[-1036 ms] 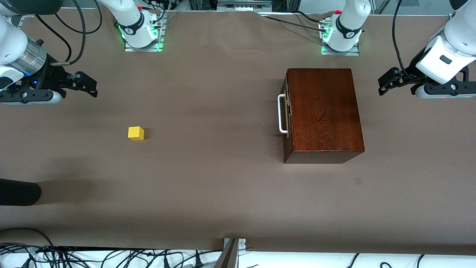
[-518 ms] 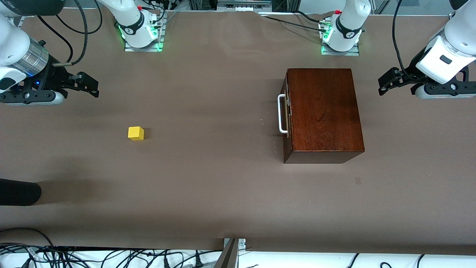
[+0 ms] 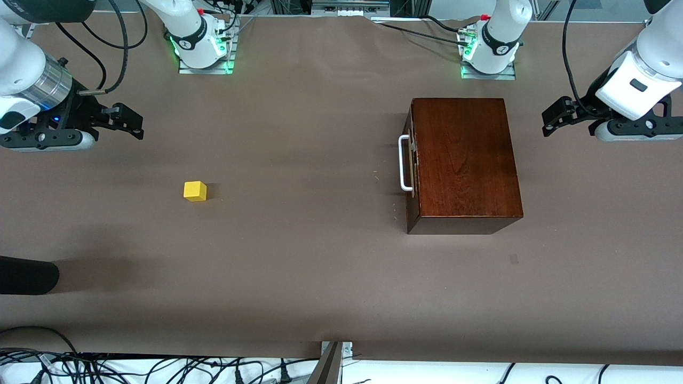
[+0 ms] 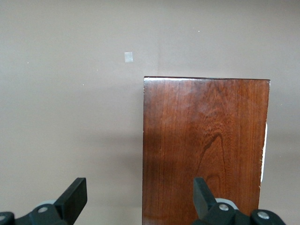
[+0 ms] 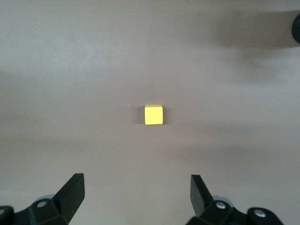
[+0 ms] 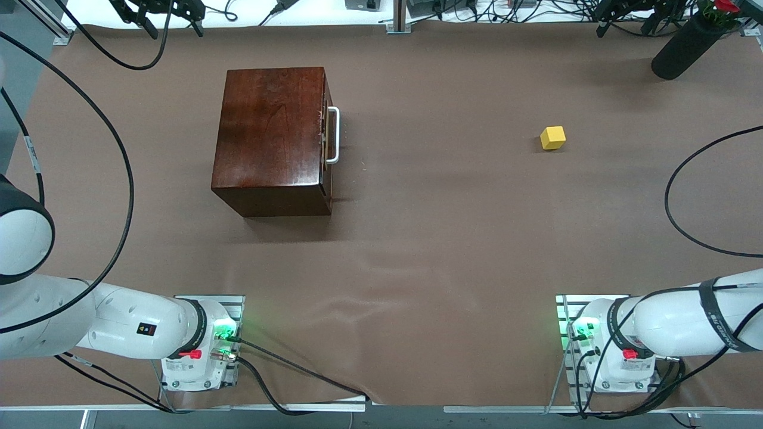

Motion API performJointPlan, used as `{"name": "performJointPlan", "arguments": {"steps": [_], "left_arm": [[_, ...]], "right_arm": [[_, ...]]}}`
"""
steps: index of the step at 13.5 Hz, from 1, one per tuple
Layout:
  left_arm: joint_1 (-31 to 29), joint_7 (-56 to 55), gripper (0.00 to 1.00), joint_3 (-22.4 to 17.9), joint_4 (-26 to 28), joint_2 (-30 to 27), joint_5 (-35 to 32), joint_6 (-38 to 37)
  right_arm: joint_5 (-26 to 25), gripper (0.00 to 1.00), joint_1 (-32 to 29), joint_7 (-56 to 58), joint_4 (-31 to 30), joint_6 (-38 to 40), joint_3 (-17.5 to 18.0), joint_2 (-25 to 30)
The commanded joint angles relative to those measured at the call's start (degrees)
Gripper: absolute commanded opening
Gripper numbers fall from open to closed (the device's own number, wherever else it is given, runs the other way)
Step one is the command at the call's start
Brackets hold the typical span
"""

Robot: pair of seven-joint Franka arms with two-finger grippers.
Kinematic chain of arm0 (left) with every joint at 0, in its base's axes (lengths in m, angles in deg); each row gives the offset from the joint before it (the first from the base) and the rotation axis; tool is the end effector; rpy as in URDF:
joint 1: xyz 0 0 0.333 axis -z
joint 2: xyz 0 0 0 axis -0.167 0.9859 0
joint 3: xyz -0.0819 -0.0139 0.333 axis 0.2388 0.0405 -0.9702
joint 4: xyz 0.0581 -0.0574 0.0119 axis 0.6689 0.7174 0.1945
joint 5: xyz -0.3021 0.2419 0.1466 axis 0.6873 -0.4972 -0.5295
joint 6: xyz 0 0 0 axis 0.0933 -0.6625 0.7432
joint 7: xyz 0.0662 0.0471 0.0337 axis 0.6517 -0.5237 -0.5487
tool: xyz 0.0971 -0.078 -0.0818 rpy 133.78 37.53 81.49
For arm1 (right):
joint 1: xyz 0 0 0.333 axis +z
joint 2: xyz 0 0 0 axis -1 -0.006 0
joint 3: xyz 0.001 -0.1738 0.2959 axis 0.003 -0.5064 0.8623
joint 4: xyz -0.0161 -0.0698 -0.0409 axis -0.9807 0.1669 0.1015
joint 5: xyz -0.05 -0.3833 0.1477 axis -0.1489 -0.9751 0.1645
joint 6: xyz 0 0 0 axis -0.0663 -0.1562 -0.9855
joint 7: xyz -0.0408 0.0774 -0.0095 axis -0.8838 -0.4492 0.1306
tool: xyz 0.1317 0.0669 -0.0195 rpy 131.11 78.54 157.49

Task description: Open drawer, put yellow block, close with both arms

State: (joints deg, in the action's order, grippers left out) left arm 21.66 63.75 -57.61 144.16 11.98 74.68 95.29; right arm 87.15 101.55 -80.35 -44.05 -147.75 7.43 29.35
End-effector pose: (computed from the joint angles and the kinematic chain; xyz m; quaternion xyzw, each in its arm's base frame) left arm 0.5607 -0.0776 0.5882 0.9998 0.0210 -0.0069 0.0024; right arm 0.5786 0.0808 0.5650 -0.9997 -0.0210 0.0153 0.0032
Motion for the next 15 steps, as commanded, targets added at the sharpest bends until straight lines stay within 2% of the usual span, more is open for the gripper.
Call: {"name": "performJointPlan", "arguments": {"steps": [1, 3, 5, 9, 15], "left_arm": [[3.2, -4.0, 1.0, -0.1, -0.5, 1.4, 0.4, 0.2], [5.7, -8.2, 1.0, 1.2, -0.5, 2.6, 0.1, 2.0], [6.1, -11.8, 1.0, 5.3, -0.5, 4.5, -0.6, 4.1], [11.2, -23.3, 1.0, 11.5, -0.5, 10.5, -5.1, 8.9], [21.1, -34.1, 1.0, 11.9, -0.5, 21.4, -5.3, 16.9]], "right_arm": [[1.0, 1.0, 0.4, -0.1, 0.0, 0.1, -0.2, 0.0], [0.9, 1.0, 0.5, -0.1, -0.1, 0.0, -0.2, 0.0], [0.9, 1.0, 0.5, -0.1, -0.2, -0.1, -0.2, -0.1], [0.9, 1.0, 0.5, -0.1, -0.1, -0.1, -0.2, -0.5], [0.8, 1.0, 0.5, -0.1, -0.3, -0.1, -0.2, -0.9]]}}
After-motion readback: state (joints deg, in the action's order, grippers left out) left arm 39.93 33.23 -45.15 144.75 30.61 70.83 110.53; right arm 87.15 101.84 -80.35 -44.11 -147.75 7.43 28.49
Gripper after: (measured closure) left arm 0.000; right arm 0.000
